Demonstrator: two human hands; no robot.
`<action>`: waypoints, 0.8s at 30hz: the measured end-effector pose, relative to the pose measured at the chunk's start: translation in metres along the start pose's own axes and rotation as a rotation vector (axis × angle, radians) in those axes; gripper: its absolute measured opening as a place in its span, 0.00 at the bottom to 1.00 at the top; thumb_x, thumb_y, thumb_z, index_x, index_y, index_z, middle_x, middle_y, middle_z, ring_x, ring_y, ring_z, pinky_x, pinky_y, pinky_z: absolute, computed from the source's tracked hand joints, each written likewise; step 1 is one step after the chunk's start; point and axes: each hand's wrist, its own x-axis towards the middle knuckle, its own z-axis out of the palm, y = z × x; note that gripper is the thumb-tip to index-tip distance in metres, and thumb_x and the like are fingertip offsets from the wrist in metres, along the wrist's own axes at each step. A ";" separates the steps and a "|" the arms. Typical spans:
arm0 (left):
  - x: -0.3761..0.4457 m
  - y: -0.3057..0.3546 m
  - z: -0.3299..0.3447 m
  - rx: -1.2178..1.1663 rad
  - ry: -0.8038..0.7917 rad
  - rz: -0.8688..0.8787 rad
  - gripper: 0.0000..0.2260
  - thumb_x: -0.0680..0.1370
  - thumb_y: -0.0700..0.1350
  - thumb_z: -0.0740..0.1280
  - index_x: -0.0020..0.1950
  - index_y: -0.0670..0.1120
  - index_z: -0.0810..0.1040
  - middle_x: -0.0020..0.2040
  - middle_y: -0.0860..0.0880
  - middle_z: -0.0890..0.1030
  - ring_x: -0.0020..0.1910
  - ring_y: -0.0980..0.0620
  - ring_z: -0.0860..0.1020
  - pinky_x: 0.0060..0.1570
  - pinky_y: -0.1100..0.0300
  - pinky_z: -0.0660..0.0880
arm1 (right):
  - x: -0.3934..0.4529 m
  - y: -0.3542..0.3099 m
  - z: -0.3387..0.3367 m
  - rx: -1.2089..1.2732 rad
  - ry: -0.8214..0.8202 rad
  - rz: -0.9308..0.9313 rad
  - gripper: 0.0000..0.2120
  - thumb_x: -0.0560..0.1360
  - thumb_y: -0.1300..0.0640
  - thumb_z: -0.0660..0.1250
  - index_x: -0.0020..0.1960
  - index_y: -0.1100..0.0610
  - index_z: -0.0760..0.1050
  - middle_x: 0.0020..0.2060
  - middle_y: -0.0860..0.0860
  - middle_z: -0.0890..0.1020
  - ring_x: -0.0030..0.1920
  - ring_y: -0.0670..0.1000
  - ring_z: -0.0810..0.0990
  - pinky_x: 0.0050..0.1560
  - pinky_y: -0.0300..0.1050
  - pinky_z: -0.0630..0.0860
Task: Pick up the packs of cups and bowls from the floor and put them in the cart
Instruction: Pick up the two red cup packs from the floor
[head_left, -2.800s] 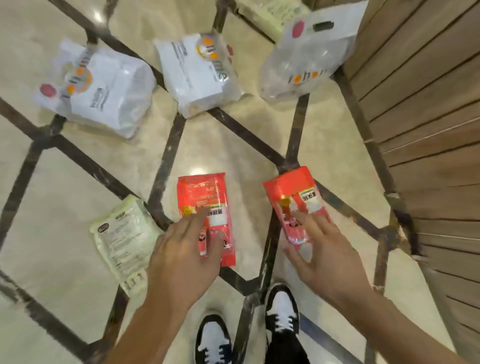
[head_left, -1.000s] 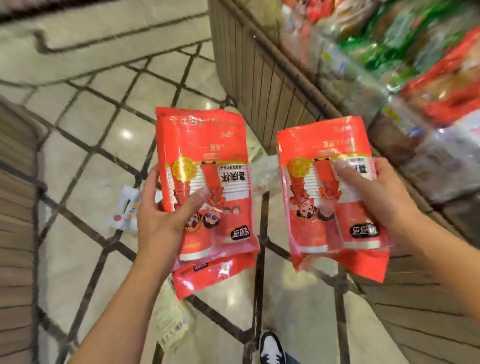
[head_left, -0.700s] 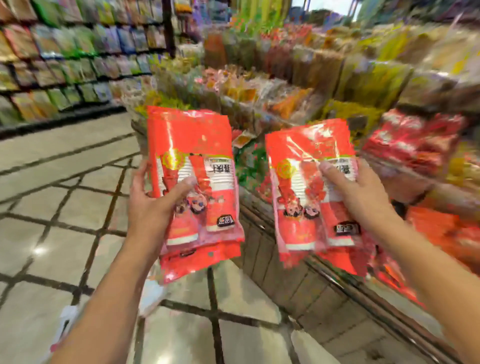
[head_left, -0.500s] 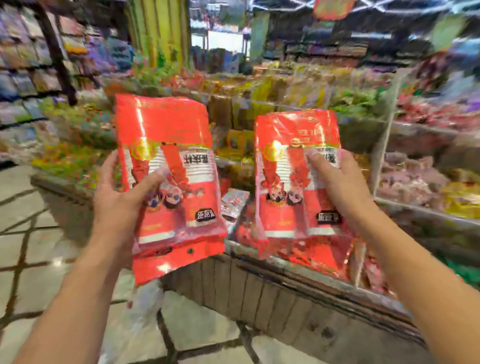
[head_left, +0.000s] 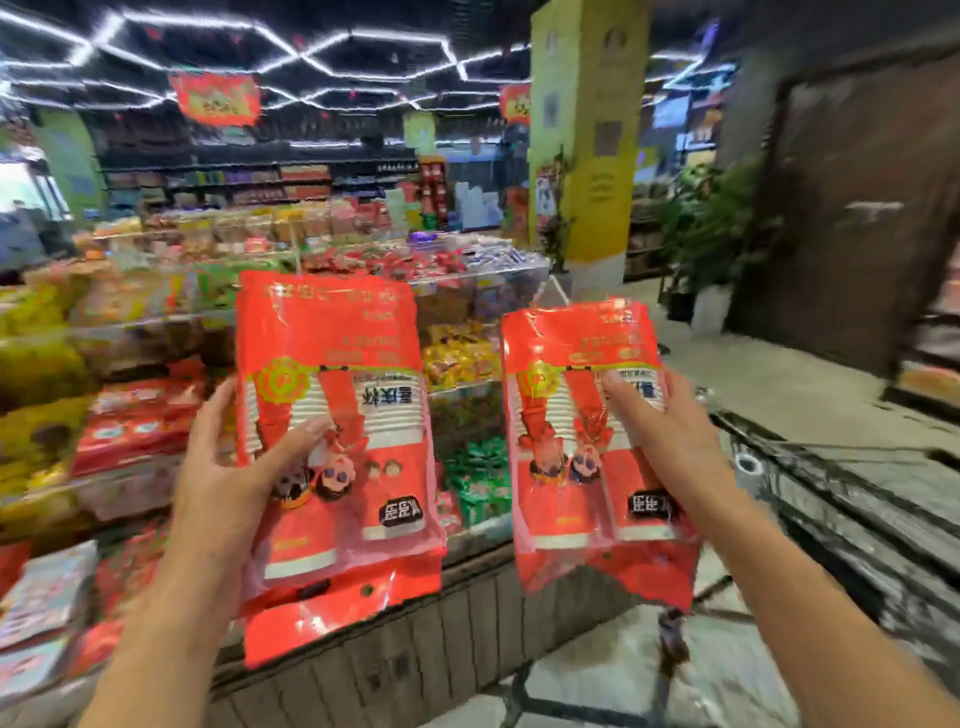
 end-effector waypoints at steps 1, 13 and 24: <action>-0.007 -0.008 0.034 -0.023 -0.034 -0.020 0.46 0.59 0.47 0.84 0.76 0.53 0.72 0.59 0.48 0.87 0.48 0.53 0.87 0.43 0.57 0.84 | 0.001 0.011 -0.035 -0.011 0.032 0.022 0.23 0.75 0.34 0.71 0.62 0.47 0.76 0.51 0.42 0.84 0.51 0.44 0.84 0.53 0.46 0.77; -0.134 -0.094 0.389 -0.169 -0.437 -0.234 0.32 0.66 0.43 0.76 0.72 0.48 0.76 0.56 0.46 0.87 0.41 0.54 0.86 0.41 0.58 0.85 | -0.019 0.114 -0.373 -0.125 0.382 0.222 0.26 0.75 0.33 0.69 0.67 0.45 0.73 0.56 0.43 0.84 0.56 0.49 0.84 0.62 0.55 0.78; -0.224 -0.157 0.606 -0.183 -0.652 -0.505 0.39 0.63 0.47 0.83 0.72 0.62 0.74 0.59 0.45 0.87 0.52 0.35 0.87 0.54 0.30 0.80 | -0.010 0.185 -0.560 -0.173 0.579 0.329 0.29 0.74 0.32 0.67 0.69 0.46 0.71 0.55 0.43 0.84 0.52 0.46 0.85 0.53 0.49 0.80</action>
